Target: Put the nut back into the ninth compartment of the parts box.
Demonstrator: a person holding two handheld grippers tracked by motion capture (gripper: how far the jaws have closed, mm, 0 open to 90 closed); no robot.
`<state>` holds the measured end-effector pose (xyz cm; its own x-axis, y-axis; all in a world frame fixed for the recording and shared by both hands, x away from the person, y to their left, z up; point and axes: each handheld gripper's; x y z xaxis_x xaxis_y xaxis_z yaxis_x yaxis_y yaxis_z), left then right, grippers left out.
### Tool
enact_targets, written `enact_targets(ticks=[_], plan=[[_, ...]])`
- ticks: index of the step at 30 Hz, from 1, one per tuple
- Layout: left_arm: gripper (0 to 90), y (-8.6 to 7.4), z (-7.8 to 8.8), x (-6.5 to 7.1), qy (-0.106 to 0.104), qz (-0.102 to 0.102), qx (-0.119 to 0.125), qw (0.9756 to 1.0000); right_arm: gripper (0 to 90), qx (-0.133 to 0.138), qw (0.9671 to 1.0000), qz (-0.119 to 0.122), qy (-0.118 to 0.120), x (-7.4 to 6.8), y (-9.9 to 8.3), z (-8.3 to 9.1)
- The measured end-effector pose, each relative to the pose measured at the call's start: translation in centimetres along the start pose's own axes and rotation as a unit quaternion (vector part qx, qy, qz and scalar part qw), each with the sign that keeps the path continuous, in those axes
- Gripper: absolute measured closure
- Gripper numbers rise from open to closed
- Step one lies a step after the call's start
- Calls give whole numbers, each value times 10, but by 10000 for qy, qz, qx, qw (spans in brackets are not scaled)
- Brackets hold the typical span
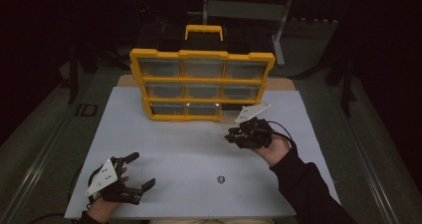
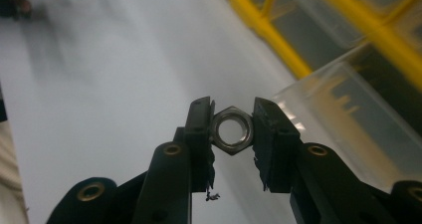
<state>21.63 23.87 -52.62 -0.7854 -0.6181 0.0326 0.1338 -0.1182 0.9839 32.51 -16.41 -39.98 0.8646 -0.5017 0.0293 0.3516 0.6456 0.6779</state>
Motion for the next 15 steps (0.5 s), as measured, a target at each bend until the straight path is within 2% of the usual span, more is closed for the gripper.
enact_targets(ticks=[8, 15], plan=[[0, 0, 0, 0, -2, 16, 0, 10000, 704, 135, 9995, -138, -260, 17, 10, 14], [0, 0, 0, 0, -2, 18, 1, 10000, 704, 191, 9982, -359, -438, 34, 16, 14]])
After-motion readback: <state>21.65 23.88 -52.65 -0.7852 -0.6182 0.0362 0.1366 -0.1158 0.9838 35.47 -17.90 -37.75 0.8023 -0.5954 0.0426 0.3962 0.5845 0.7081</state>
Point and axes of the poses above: each handheld gripper's, and its own axes: z roughly backward along the jaws, y roughly out of its top, x roughly to its right
